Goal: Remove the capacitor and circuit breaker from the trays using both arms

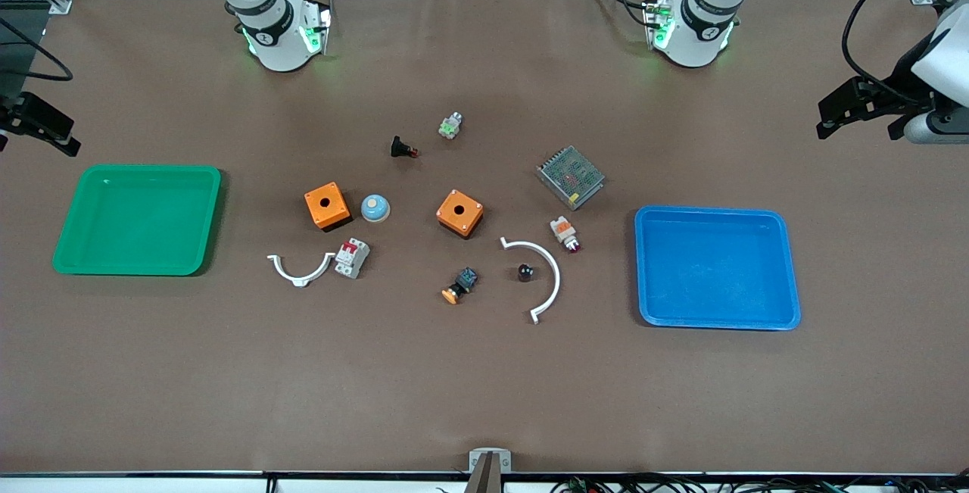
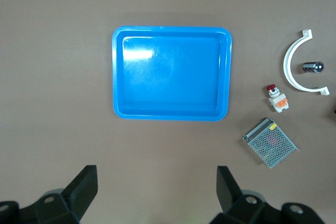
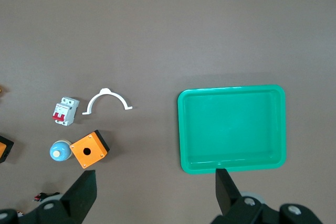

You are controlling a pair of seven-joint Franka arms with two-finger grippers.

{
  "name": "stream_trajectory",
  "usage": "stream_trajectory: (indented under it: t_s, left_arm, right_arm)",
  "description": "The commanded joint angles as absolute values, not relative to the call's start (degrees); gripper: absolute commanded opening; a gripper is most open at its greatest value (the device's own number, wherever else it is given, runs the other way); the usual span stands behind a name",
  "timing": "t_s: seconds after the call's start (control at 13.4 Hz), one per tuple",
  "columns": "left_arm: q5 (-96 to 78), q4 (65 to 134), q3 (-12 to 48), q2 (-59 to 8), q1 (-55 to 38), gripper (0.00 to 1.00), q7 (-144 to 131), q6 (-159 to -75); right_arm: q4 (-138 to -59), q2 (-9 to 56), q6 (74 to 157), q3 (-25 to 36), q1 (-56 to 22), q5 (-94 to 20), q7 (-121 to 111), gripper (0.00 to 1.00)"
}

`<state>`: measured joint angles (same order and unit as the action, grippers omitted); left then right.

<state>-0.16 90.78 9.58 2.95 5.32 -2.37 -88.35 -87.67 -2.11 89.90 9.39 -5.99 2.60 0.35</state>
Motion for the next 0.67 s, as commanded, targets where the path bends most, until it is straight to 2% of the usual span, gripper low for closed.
stream_trajectory:
  t_s: [0.0, 0.6]
  left_arm:
    - [0.09, 89.12, 9.93, 2.29, 5.45, 1.0, -2.28, -86.92]
    - [0.09, 89.12, 10.19, 2.29, 5.45, 1.0, -2.37, -86.31]
  right_arm:
    - [-88.77, -3.87, 89.91, 8.96, -4.66, 1.32, -0.53, 1.0]
    - [-88.86, -3.69, 89.47, 8.96, -4.66, 1.32, -0.53, 1.0]
